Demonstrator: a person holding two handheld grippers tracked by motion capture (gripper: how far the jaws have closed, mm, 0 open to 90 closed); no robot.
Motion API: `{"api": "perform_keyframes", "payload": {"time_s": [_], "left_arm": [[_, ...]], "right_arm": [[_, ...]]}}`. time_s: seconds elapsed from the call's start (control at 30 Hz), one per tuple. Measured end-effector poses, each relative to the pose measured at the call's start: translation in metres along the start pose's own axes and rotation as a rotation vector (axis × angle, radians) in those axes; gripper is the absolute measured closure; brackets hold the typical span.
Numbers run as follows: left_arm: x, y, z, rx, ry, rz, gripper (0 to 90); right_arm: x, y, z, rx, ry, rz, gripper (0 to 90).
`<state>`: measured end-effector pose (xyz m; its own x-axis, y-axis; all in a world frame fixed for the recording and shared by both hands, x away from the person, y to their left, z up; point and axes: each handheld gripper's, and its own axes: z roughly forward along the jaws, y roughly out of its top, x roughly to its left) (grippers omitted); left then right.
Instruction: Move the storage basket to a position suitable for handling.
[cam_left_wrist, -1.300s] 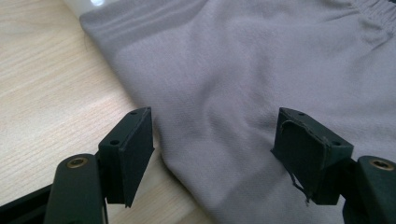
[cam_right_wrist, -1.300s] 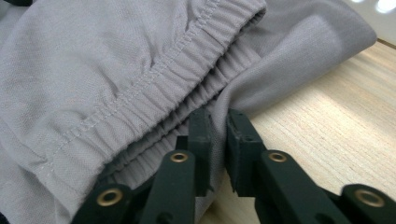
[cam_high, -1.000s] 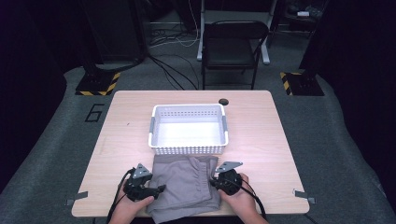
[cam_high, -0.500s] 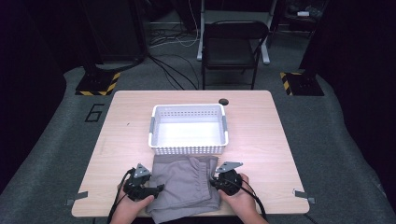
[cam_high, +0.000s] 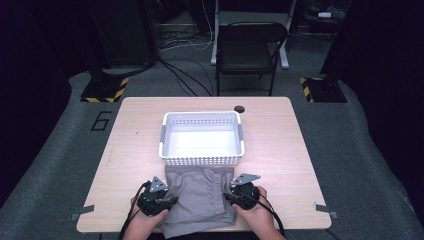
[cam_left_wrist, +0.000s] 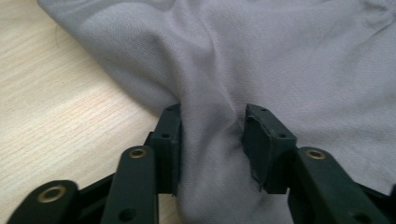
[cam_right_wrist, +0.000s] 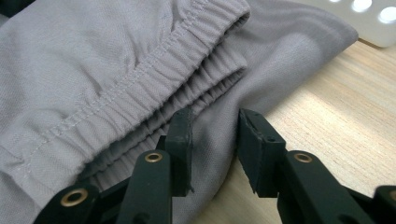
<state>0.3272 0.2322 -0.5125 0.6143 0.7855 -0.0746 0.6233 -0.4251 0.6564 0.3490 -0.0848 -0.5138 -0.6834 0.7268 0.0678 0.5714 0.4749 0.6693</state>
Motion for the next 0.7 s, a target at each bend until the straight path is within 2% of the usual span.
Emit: {"api": "perform_keyframes", "payload": {"time_s": [0.03,0.13,0.23,0.3,0.33,0.4,0.43,0.53,0.63,0.7], "left_arm": [[-0.0002,-0.0001,0.0001,-0.003,-0.008,-0.01,63.8],[-0.0016,0.0001,0.0005,-0.005,-0.035,-0.034,69.8],[-0.002,0.0008,0.0008,-0.003,-0.037,-0.04,72.7],[-0.0038,0.0012,0.0005,0.001,-0.035,-0.047,74.0],[-0.0036,0.0017,0.0003,0.0,-0.026,-0.025,74.6],[-0.0047,0.002,0.0002,0.001,-0.026,-0.026,75.6],[-0.0039,0.0026,-0.0001,0.001,-0.018,-0.004,76.1],[-0.0039,0.0027,-0.0013,-0.008,-0.031,-0.035,77.0],[-0.0026,0.0034,-0.0043,-0.01,-0.034,-0.035,78.1],[-0.0029,0.0043,-0.0073,-0.017,-0.036,-0.039,78.4]], "right_arm": [[0.0001,-0.0001,-0.0005,0.006,-0.013,0.0,61.6],[0.0005,-0.0001,-0.0004,0.007,-0.013,0.003,62.4],[0.0017,0.0009,0.0004,0.003,0.013,0.014,73.2],[0.0012,0.002,0.0005,0.014,0.035,-0.002,80.3],[0.0028,0.0029,0.0002,0.016,0.04,0.011,82.5],[0.0025,0.0041,0.0002,0.023,0.039,-0.011,83.9],[0.0026,0.0044,0.0,0.023,0.038,-0.013,84.3],[0.0026,0.0043,-0.0011,0.02,0.042,-0.008,84.7],[0.0019,0.0048,-0.0046,0.021,0.05,-0.012,84.9],[0.0034,0.0056,-0.0067,0.005,0.052,0.002,84.9]]}}
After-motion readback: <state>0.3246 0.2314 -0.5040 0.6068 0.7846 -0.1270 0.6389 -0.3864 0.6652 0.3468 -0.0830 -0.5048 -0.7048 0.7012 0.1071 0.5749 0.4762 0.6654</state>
